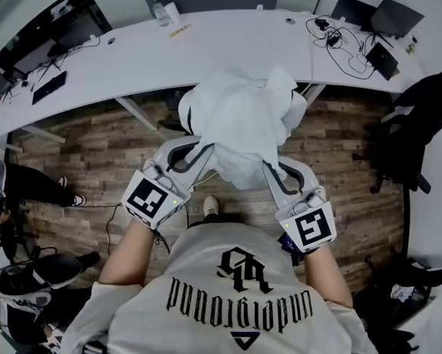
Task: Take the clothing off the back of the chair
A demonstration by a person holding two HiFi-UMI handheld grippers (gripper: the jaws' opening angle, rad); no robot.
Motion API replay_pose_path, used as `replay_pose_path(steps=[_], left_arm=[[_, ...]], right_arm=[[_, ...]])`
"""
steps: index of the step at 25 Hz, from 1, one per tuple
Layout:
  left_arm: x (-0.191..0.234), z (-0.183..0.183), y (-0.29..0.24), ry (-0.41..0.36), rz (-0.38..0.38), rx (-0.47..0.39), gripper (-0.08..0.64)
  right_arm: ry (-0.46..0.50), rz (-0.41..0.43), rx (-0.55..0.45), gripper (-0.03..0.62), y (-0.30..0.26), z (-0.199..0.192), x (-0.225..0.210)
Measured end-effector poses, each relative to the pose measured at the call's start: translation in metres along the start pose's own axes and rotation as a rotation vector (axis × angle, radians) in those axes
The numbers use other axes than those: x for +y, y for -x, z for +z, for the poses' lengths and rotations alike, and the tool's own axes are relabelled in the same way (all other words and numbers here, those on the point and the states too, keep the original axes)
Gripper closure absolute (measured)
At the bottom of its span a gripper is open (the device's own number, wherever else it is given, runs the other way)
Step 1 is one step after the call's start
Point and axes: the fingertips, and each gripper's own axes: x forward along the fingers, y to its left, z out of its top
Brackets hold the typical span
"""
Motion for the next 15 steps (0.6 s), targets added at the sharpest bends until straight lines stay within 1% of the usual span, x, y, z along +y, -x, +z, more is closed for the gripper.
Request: replay_pose_path(steps=[2,4,9,12,15], left_arm=[[-0.016,0.004,0.004,0.021,0.002,-0.011,0.485],[-0.030,0.006,0.008,0.023,0.011,-0.013,0.485],[-0.067,0.004,0.018,-0.005,0.037,-0.014,0.485],[-0.090,0.006,0.027,0.018,0.052,-0.006,0.485],[-0.107,0.000,0.040,0.033,0.069,0.012,0.485]], right_arm=[[0.002,0.010,-0.007,0.563,0.011,-0.001,0.004],[0.008,0.021,-0.011,0.563,0.024,-0.002,0.009],[0.011,0.058,-0.033,0.563,0.055,-0.006,0.023],[0.011,0.091,-0.042,0.563,0.069,-0.008,0.034],[0.018,0.131,-0.045,0.563,0.076,-0.009,0.051]])
